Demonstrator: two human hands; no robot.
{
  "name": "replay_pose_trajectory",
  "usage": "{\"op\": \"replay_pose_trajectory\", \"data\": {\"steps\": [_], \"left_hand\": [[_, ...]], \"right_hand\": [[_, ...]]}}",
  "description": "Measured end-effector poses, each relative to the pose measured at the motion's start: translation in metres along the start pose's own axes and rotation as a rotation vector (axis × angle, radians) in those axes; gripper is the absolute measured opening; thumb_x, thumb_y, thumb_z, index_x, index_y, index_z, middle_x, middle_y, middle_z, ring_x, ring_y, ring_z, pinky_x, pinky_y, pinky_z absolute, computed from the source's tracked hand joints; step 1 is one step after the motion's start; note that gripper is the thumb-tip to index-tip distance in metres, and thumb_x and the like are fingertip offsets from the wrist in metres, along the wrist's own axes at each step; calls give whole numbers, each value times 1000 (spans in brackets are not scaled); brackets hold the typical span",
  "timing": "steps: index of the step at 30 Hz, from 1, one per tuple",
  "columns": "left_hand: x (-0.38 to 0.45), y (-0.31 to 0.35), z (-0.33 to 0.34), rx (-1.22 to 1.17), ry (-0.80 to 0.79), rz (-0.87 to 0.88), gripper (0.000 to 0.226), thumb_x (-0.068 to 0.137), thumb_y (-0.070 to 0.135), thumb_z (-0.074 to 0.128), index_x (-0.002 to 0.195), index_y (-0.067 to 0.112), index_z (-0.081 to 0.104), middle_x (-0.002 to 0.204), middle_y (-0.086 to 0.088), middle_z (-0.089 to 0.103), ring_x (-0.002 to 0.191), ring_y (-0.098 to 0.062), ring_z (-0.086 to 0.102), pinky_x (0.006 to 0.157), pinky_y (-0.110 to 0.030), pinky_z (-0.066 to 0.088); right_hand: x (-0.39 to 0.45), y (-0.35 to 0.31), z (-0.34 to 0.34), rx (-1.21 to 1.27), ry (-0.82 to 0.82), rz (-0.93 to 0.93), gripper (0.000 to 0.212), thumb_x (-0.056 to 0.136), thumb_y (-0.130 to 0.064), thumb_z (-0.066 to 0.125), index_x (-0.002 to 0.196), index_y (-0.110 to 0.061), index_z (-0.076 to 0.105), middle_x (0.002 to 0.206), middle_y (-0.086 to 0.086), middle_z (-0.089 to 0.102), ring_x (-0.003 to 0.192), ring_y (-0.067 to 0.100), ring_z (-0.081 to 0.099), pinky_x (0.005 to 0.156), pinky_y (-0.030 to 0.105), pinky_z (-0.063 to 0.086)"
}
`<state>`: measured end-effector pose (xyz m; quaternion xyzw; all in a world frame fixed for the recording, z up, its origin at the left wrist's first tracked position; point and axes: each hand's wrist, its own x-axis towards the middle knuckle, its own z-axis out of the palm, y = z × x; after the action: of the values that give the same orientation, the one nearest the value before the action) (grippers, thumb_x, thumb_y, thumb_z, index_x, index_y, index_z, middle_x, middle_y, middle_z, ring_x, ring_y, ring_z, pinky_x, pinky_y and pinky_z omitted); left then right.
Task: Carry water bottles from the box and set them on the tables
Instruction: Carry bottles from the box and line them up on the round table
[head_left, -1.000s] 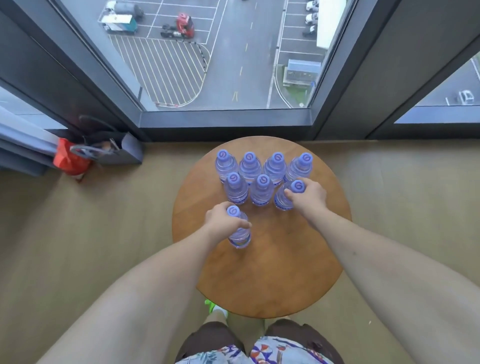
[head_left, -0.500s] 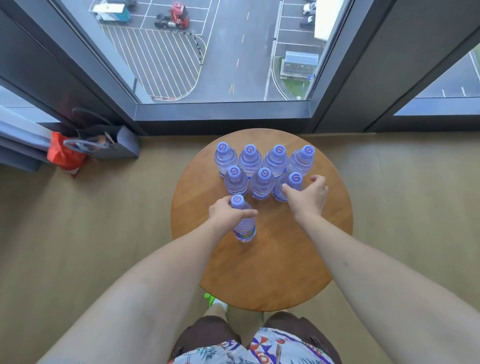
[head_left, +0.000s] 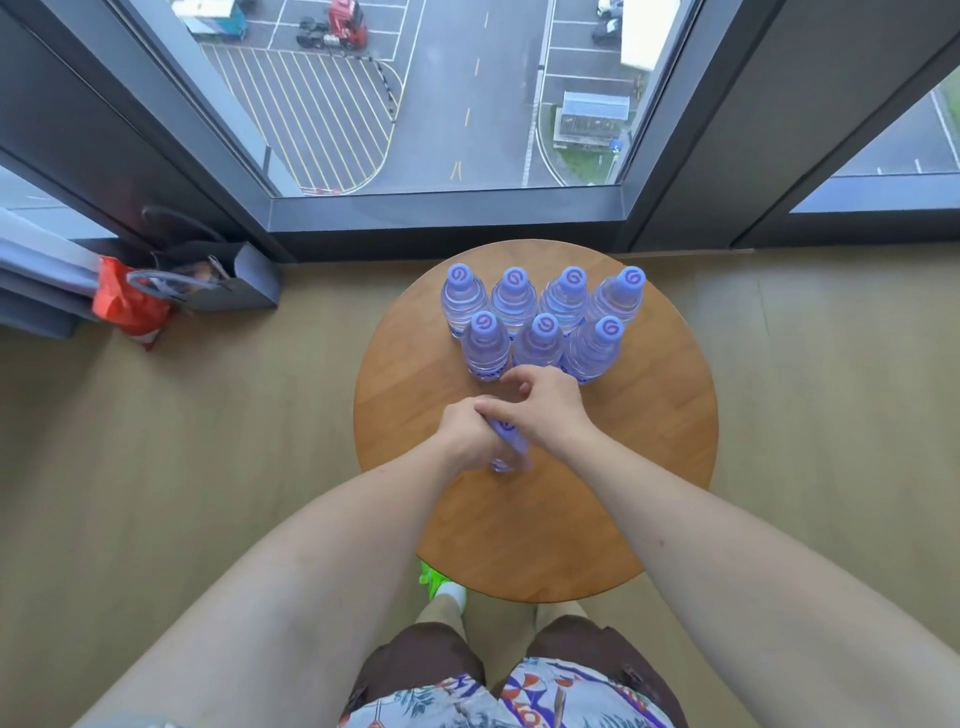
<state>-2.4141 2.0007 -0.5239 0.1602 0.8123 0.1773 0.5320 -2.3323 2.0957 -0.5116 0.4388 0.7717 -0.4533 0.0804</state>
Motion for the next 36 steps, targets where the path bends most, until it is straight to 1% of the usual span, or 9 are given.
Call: {"op": "replay_pose_trajectory", "data": {"steps": [3, 6, 8, 13, 18, 24, 28, 31, 36], "left_hand": [[-2, -10, -3, 32, 17, 50, 52, 39, 23, 103, 78, 32, 69, 77, 20, 70, 70, 7, 61, 44, -6, 40], [-4, -7, -3, 33, 80, 57, 36, 44, 38, 92, 71, 37, 70, 63, 20, 66, 66, -1, 60, 40, -8, 34], [-4, -6, -2, 4, 111, 55, 37, 48, 43, 91, 78, 38, 70, 68, 18, 67, 65, 4, 56, 42, -10, 36], [4, -17, -1, -105, 151, 61, 63, 63, 19, 93, 123, 24, 71, 109, 4, 74, 99, -13, 69, 83, -28, 56], [6, -21, -2, -186, 163, 61, 65, 68, 13, 92, 129, 22, 70, 112, 3, 73, 101, -19, 71, 92, -39, 60], [5, -29, -9, -150, 175, 57, 35, 84, 11, 80, 116, 26, 75, 108, 3, 75, 103, -19, 69, 91, -40, 60], [2, -31, -9, -90, 170, 32, 42, 87, 10, 73, 125, 28, 70, 113, 3, 71, 107, -22, 68, 94, -38, 58], [3, -36, -10, -79, 157, -1, 43, 87, 12, 71, 127, 28, 68, 118, 1, 70, 109, -22, 66, 95, -38, 58], [5, -42, -21, -85, 164, -46, 40, 87, 13, 69, 125, 26, 68, 125, -4, 68, 109, -27, 67, 94, -40, 59]], "right_hand": [[-3, 1, -3, -19, 25, 9, 48, 76, -56, 82, 113, -27, 75, 106, -4, 69, 107, 16, 63, 95, 32, 50], [-10, 5, -6, 58, -61, 60, 40, 72, -56, 85, 102, -30, 77, 87, -10, 66, 91, 10, 64, 78, 25, 51], [-13, 6, -8, 127, -61, 71, 35, 71, -50, 88, 96, -27, 80, 80, -9, 64, 81, 7, 61, 69, 19, 46], [-11, 0, -11, 44, 40, 5, 32, 82, -44, 81, 105, -22, 80, 93, -6, 74, 92, 10, 63, 88, 28, 51], [-11, 2, -8, -38, 90, -4, 34, 73, -40, 88, 101, -24, 76, 79, -15, 63, 92, 15, 65, 86, 31, 51], [-6, -8, -2, -127, 110, 37, 29, 82, -21, 69, 111, -18, 71, 107, 6, 72, 109, 29, 63, 89, 34, 48], [-8, -4, -4, -170, 144, 71, 55, 83, -41, 81, 132, -21, 68, 127, 3, 70, 125, 25, 59, 104, 36, 46], [-9, -4, -6, -193, 145, 100, 63, 81, -47, 82, 138, -27, 64, 135, 2, 66, 129, 24, 57, 105, 36, 46], [-9, -14, -7, -261, 98, 87, 48, 86, -14, 73, 133, -21, 67, 132, 9, 64, 126, 31, 57, 99, 34, 46]]}}
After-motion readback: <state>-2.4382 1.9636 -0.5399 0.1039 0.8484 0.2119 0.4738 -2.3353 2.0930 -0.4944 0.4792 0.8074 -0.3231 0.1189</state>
